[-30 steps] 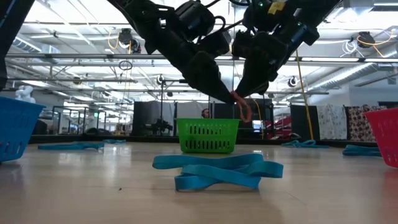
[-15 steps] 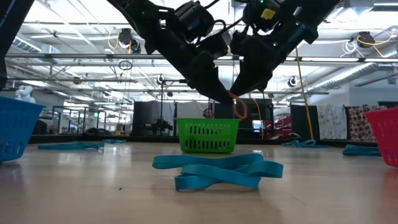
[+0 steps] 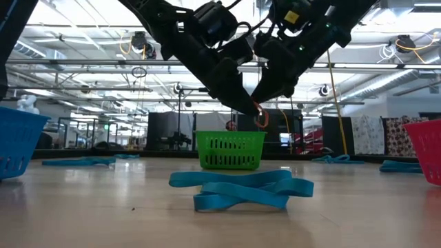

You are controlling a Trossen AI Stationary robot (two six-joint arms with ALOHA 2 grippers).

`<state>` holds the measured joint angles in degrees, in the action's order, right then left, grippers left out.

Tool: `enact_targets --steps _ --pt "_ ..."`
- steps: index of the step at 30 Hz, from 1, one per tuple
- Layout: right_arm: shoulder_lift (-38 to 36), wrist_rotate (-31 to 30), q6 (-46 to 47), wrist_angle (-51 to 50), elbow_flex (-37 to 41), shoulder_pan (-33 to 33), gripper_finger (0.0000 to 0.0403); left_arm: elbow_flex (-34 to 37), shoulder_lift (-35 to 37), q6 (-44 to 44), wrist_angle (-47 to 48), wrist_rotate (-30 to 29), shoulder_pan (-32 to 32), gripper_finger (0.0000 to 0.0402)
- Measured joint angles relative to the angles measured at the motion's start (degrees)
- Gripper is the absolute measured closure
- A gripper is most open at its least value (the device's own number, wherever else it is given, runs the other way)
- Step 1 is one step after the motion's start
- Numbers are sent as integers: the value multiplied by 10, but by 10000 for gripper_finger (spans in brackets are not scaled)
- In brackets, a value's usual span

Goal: Sort rubber bands into baskets
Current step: Put the orange rubber band into the blue bin

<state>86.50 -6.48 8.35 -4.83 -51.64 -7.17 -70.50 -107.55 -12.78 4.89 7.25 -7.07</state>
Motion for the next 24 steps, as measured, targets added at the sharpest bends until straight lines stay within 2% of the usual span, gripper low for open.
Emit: enact_targets --steps 8,13,18,24 --pt "0 -1 10 17 -1 5 403 0 -1 4 -19 -1 1 157" --pt "0 2 2 17 -1 5 403 0 -1 12 -19 -10 1 184" --pt "0 8 -12 15 -2 5 403 0 -1 21 -19 -16 1 245" --pt "0 11 -30 14 -2 6 386 0 -1 19 -13 -48 1 356"
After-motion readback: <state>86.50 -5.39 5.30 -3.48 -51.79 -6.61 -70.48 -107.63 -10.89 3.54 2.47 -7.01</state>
